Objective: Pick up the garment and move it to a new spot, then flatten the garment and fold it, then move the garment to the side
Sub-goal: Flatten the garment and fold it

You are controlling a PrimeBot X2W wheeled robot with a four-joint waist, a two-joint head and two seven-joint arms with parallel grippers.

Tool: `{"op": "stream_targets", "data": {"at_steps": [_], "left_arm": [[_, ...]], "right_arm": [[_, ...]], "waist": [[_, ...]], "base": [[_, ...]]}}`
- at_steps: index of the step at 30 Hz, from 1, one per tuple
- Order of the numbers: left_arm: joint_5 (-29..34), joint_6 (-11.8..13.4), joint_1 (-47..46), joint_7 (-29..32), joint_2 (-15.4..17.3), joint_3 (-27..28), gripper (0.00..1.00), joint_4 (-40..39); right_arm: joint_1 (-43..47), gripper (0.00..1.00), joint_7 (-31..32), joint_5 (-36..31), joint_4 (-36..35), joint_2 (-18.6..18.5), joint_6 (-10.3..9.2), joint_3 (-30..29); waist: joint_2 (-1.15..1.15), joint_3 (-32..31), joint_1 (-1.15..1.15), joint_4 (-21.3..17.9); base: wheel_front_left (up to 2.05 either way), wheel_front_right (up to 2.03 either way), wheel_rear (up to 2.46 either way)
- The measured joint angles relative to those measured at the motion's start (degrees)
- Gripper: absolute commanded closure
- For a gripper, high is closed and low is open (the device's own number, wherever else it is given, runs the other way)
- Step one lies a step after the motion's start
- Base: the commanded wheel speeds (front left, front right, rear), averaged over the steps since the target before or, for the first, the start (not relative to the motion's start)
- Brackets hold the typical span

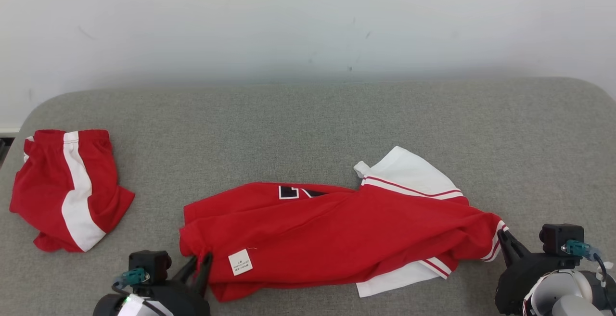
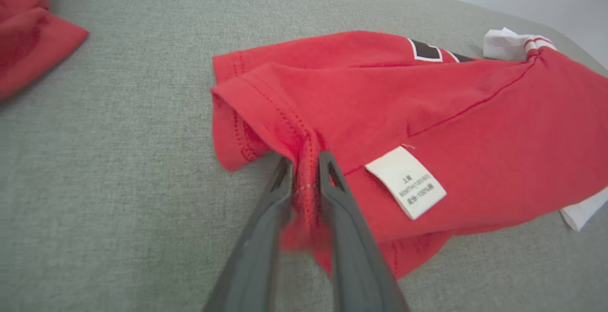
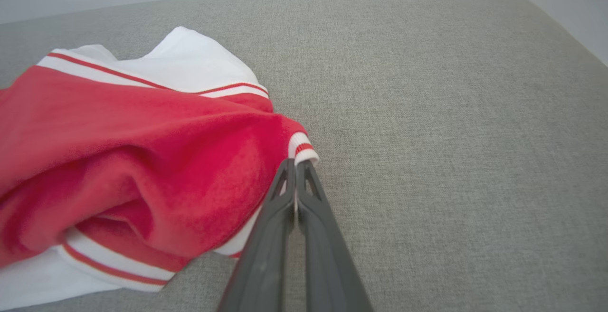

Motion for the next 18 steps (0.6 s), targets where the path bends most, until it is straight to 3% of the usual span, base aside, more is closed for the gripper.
{"op": "stream_targets", "data": {"at_steps": [1, 18], "left_arm": [[0.0, 0.3, 0.0, 0.0, 0.0, 0.2, 0.00, 0.0], [0.6, 2.5, 4.4, 0.1, 2.7, 0.1, 0.00, -4.9]], "right_arm": [[0.0, 0.00, 0.0, 0.0, 0.0, 0.0, 0.00, 0.0], [1.2, 0.00, -0.6, -0.6, -4.6, -1.7, -1.52, -1.0]], "waist": [[0.00, -0.1, 0.00, 0.0], [0.00, -1.2, 0.00, 0.0]], "base": [[0.00, 0.00, 0.00], [0.00, 0.00, 0.00]]}}
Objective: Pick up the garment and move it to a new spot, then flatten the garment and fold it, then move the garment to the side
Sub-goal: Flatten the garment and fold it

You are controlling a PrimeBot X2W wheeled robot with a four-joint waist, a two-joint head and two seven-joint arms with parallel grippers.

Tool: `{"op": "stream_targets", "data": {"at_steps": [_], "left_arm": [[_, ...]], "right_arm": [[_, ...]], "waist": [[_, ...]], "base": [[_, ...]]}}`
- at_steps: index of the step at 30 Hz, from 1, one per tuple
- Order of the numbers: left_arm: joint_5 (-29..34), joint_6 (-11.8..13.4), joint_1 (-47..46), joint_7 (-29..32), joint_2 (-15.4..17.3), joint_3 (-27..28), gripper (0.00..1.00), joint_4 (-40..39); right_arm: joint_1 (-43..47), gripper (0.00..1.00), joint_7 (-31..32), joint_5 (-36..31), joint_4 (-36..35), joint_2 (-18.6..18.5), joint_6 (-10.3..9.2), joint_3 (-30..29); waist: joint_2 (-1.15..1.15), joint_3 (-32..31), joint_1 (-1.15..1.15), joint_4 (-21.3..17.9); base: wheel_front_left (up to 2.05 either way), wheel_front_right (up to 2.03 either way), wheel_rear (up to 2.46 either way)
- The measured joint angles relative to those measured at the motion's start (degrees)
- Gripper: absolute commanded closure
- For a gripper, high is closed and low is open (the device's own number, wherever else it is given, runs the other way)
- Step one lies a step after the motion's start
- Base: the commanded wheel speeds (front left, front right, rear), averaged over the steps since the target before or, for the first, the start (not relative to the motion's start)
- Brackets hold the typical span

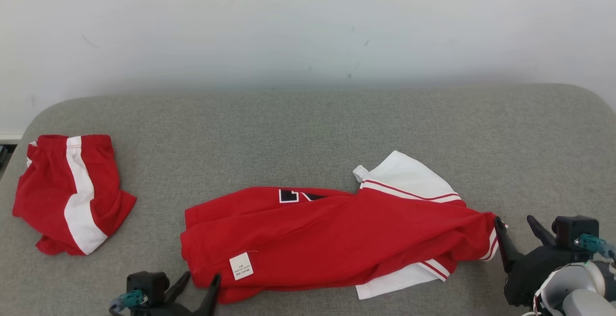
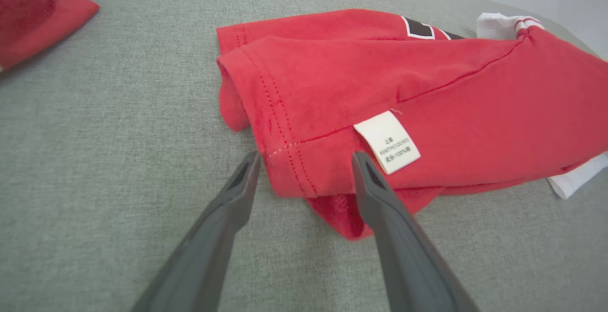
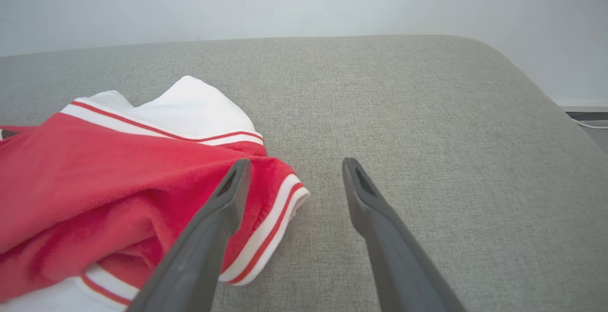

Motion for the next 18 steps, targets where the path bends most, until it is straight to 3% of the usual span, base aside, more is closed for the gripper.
{"op": "stream_targets", "data": {"at_steps": [18], "left_arm": [[-1.2, 0.9, 0.2, 2.4, 0.2, 1.1, 0.00, -1.6]], "right_arm": [[0.0, 0.00, 0.6, -1.0, -5.2, -0.6, -0.96, 0.8]], "waist": [[0.00, -0.1, 0.00, 0.2]], "base": [[0.00, 0.00, 0.00]]}}
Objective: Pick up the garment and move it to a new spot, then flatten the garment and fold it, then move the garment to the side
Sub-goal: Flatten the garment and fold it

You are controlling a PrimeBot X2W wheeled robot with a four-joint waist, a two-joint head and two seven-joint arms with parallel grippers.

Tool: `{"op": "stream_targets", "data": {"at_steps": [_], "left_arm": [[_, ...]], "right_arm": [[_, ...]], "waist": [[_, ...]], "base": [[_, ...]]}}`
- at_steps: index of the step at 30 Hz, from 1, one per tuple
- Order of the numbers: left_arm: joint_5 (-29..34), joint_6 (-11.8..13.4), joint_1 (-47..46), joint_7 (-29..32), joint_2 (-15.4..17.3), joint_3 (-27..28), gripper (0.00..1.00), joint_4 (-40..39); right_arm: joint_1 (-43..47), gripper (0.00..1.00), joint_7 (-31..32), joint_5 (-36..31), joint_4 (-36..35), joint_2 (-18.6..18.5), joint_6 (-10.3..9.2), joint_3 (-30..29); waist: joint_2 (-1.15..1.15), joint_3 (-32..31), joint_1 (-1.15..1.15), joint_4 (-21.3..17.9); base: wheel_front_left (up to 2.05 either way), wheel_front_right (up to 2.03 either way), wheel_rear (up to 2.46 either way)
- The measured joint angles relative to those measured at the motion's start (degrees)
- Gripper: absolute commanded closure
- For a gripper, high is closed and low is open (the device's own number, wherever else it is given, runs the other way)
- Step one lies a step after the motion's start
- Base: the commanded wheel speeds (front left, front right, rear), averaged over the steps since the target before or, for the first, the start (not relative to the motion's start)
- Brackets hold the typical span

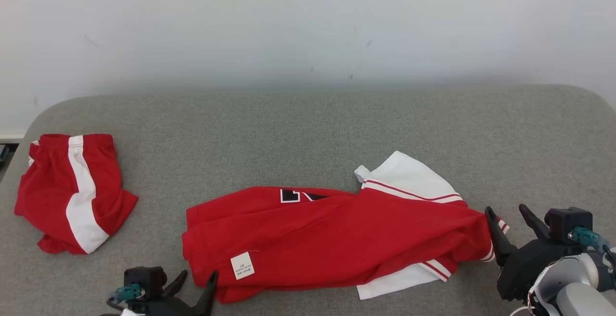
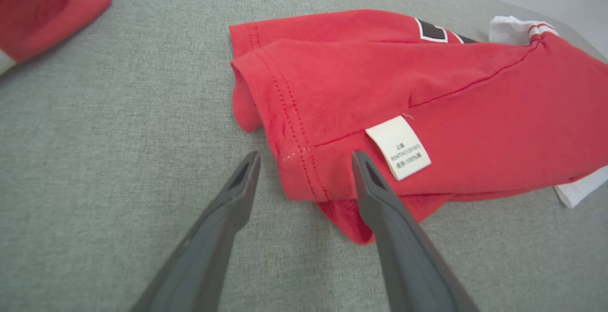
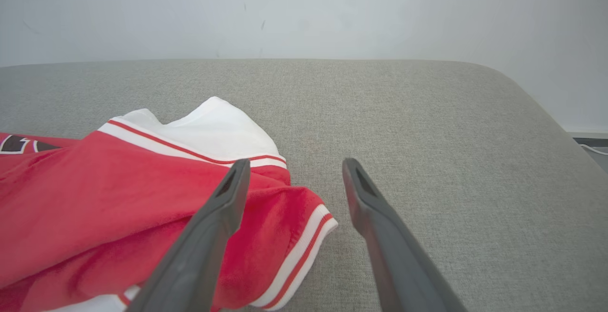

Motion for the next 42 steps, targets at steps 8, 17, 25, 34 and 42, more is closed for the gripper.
{"op": "stream_targets", "data": {"at_steps": [8, 17, 25, 34, 42], "left_arm": [[-0.5, 0.0, -0.3, 1.4, -0.3, 0.1, 0.00, 0.8], [-0.7, -0.1, -1.9, 1.5, -0.6, 0.4, 1.00, 1.1], [0.2, 0.0, -2.7, 1.0, -0.9, 0.0, 1.00, 0.8], [3.2, 0.1, -4.1, -0.1, -1.5, -1.2, 1.00, -4.1], [4.9, 0.5, -5.0, -0.5, -2.0, -2.3, 1.00, -8.8]], "right_arm": [[0.0, 0.00, 1.0, -0.5, -1.6, 0.0, -0.33, 0.5], [0.0, 0.00, 2.0, -1.0, -3.1, -0.1, -0.58, 0.6], [-0.6, 0.00, 2.9, -2.0, -3.8, -0.2, -0.97, 1.8], [-10.9, 0.00, 6.8, -2.8, -0.1, 0.5, 1.13, 4.3], [-20.5, 0.00, 12.7, -4.1, 9.9, 0.5, 2.94, 6.9]], "waist": [[0.00, 0.5, 0.00, -0.2], [0.00, 1.1, 0.00, -0.4], [0.00, 1.4, 0.00, 0.7], [0.00, 1.7, 0.00, 3.1], [0.00, 3.1, 0.00, 6.4]], "base": [[0.00, 0.00, 0.00], [0.00, 0.00, 0.00], [0.00, 0.00, 0.00], [0.00, 0.00, 0.00], [0.00, 0.00, 0.00]]}}
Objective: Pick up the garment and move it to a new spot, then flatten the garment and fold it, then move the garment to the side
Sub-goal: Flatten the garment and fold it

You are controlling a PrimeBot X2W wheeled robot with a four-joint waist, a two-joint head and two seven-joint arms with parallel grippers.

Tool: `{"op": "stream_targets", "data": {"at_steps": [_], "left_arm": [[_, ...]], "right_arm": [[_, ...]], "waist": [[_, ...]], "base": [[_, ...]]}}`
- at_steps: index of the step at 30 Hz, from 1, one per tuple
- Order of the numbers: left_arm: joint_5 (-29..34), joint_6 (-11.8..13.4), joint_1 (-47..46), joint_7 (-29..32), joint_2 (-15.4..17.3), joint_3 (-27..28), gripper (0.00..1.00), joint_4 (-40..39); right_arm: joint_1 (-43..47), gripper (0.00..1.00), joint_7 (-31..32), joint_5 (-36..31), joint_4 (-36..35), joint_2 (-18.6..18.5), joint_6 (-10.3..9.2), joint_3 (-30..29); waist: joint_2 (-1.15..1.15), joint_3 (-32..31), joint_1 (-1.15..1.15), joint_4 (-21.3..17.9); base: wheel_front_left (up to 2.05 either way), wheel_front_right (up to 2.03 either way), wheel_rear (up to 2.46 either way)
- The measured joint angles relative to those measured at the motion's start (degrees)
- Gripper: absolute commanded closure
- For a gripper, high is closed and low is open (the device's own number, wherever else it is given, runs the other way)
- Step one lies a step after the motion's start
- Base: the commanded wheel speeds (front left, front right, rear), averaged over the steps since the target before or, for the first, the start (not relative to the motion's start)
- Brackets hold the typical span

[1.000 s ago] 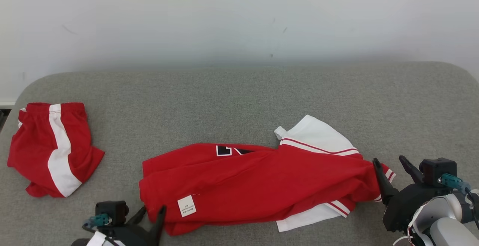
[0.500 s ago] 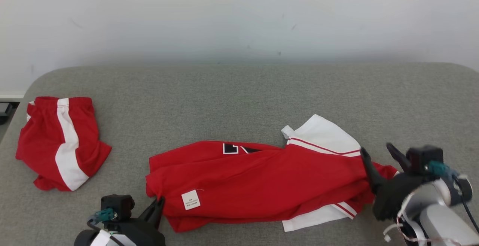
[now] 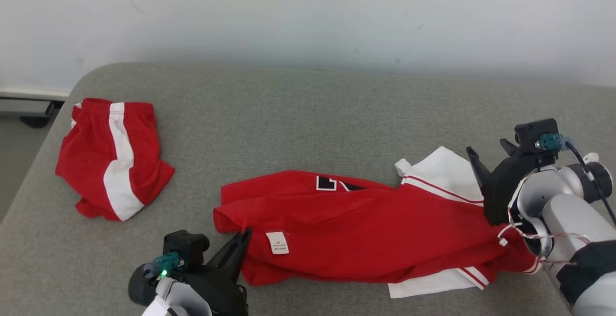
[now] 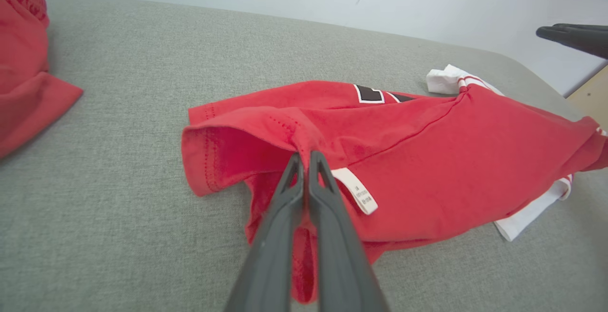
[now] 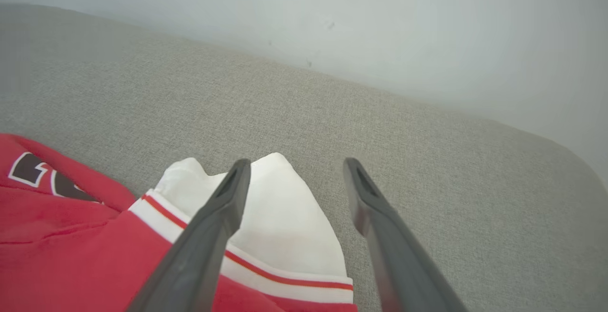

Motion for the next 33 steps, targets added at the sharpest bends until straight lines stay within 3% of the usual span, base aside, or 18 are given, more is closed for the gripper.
{"op": "stream_targets", "data": {"at_steps": [18, 33], "left_arm": [[1.8, 0.0, -2.3, 0.0, -1.1, -1.3, 1.00, -4.7], [1.7, 0.0, -2.2, 0.1, -0.8, -1.3, 1.00, -6.5]], "right_arm": [[-10.2, 0.00, 6.9, -2.9, 17.9, 0.1, 1.75, 2.9], [-12.9, 0.00, 7.3, -4.1, 24.2, 0.2, 2.14, 4.1]], "waist": [[0.00, 5.0, 0.00, 7.9], [0.00, 6.5, 0.00, 8.3]], "base": [[0.00, 0.00, 0.00], [0.00, 0.00, 0.00]]}}
